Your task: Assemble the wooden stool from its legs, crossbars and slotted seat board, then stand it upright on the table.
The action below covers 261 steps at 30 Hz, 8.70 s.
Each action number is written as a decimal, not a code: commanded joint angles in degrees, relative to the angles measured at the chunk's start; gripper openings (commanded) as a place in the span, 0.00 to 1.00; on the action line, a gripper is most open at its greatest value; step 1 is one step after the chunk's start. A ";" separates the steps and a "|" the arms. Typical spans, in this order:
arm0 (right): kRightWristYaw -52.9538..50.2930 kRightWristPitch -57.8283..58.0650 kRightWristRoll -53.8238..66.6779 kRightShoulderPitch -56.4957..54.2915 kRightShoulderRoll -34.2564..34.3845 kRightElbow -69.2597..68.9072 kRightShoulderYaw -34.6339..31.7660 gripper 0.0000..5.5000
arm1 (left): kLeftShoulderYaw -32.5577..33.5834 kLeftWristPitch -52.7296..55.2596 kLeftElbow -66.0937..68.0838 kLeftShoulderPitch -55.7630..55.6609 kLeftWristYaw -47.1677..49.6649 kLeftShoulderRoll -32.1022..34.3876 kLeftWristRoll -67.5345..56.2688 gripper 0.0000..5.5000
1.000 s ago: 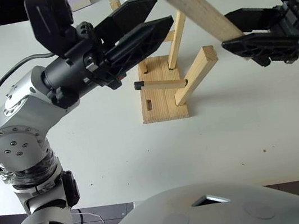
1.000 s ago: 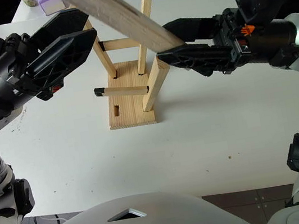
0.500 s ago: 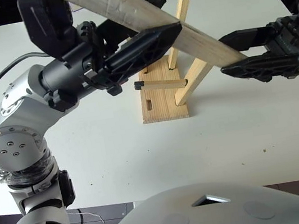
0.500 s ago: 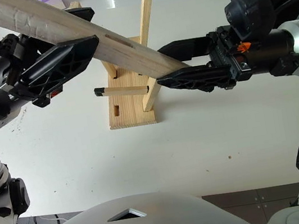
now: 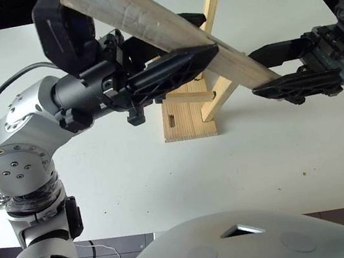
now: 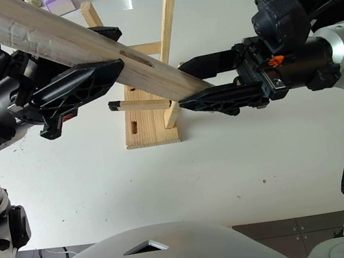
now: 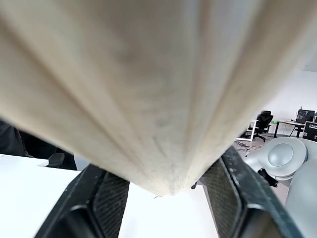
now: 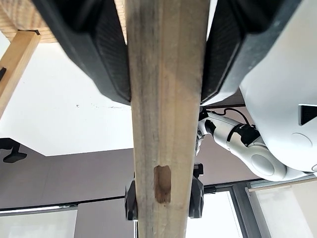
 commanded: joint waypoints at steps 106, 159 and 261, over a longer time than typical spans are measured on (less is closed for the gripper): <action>2.37 -17.30 -22.22 24.01 5.42 11.24 -2.53 0.61 | -8.83 -33.10 36.95 3.28 -51.18 8.34 56.77 0.38; 2.81 -19.95 -17.30 29.07 3.90 1.64 -13.94 0.61 | -20.32 -27.79 35.47 2.23 -48.17 6.69 61.13 0.38; -46.91 -30.27 -65.87 15.30 28.42 4.13 18.76 0.98 | -26.35 -7.79 10.17 3.11 -25.79 -0.49 57.78 0.44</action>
